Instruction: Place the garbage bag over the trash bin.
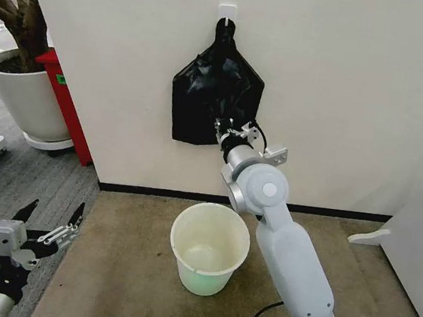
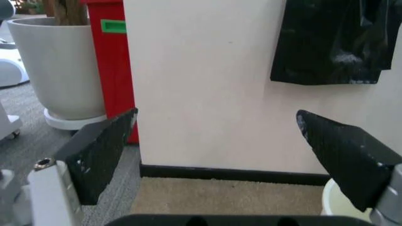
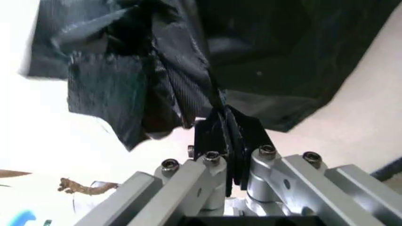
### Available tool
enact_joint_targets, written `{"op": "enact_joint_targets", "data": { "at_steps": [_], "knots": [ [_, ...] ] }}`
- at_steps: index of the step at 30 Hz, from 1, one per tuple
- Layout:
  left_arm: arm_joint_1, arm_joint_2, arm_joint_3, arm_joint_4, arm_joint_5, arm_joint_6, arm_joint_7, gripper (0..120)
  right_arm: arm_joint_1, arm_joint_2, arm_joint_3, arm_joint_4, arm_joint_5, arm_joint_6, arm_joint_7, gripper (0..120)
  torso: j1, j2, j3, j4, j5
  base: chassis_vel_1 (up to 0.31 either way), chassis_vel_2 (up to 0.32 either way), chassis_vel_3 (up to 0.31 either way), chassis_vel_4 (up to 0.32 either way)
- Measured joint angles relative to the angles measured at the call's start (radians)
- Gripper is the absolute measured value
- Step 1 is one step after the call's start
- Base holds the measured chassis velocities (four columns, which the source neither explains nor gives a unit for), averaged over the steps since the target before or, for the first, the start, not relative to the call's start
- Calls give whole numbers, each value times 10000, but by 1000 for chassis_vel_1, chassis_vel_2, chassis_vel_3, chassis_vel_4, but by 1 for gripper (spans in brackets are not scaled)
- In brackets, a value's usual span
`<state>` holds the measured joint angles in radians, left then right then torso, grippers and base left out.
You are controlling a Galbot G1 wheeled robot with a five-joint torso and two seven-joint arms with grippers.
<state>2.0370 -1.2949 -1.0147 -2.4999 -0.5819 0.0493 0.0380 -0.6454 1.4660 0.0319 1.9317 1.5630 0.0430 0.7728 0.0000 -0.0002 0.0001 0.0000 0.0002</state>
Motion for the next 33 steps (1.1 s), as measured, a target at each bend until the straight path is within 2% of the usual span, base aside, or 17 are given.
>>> {"op": "enact_joint_targets", "data": {
  "at_steps": [3, 5, 6, 8, 9, 16, 18, 19, 21, 22, 24, 25, 27, 28, 29, 33],
  "knots": [
    [-33, 86, -12, 0, -46, 0, -17, 100, -70, -10, -45, 16, -14, -6, -7, 0, 0, 0, 0, 1, -1, 0, 0, 0, 0],
    [-185, 522, -106, 0, -303, 31, -192, 100, -71, -8, -63, 16, -20, -6, -9, 0, 0, 0, 0, 5, -1, 0, 0, 0, 0],
    [-185, 522, -106, 0, -303, 31, -192, 100, -71, -8, -63, 16, -20, -6, -9, 0, 0, 0, 0, 5, -1, 0, 0, 0, 0],
    [-357, 987, -209, 0, -574, 75, -382, 100, -47, -7, -78, 4, -25, -6, -10, 0, 0, 0, 0, -8, -1, 0, 0, 0, 0],
    [-426, 1180, -249, 0, -704, 103, -472, 100, -17, -27, -95, -17, -40, -3, -9, 0, 0, 0, 0, -5, -2, 0, 0, 0, 0],
    [-508, 1343, -264, 0, -822, 133, -533, 100, -73, -130, -168, -90, -179, 15, -8, 0, 0, 0, 0, 6, -5, 0, 0, 0, 0],
    [-988, 2022, -208, 0, -1262, 281, -684, 100, -180, -106, -202, -129, -294, 23, -8, 0, 0, 1, -1, 2, -5, 0, 0, 0, 0],
    [-988, 2022, -208, 0, -1262, 281, -684, 100, -180, -106, -202, -129, -294, 23, -8, 0, 0, 1, -1, 2, -5, 0, 0, 0, 0],
    [-1471, 2706, -138, 0, -1710, 437, -832, 100, -311, -42, -281, -182, -442, 41, -17, 0, 0, 1, 0, -3, -4, 0, 0, 0, 0],
    [-1546, 2811, -126, 0, -1777, 462, -856, 100, -337, -19, -300, -197, -482, 47, -26, 0, 0, 1, 0, -3, -3, 0, 0, 0, 0],
    [-2192, 3724, -31, -1, -2380, 669, -1063, 100, -478, 145, -405, -289, -732, 82, -89, 0, 0, 1, 0, 0, -2, 0, 0, 0, 0],
    [-2192, 3724, -31, -1, -2380, 669, -1063, 100, -478, 145, -405, -289, -732, 82, -89, 0, 0, 1, 0, 0, -2, 0, 0, 0, 0],
    [-2719, 4465, 42, -1, -2868, 848, -1233, 100, -576, 246, -419, -358, -879, 91, -158, 0, 0, 1, 0, 0, -4, 0, 0, 0, 0],
    [-2814, 4605, 54, -1, -2957, 880, -1263, 100, -590, 258, -422, -368, -900, 90, -170, 0, 0, 1, 0, 0, -4, 0, 0, 0, 0],
    [-3134, 5053, 98, -5, -3251, 979, -1359, 100, -629, 291, -430, -400, -972, 91, -211, 0, 0, 2, 1, -9, 1, 0, 0, 0, 0],
    [-3240, 5207, 116, -4, -3356, 1023, -1399, 100, -641, 311, -436, -443, -1034, 91, -240, 0, 0, 1, 0, 0, -3, 0, 0, 0, 0]
  ]
}}
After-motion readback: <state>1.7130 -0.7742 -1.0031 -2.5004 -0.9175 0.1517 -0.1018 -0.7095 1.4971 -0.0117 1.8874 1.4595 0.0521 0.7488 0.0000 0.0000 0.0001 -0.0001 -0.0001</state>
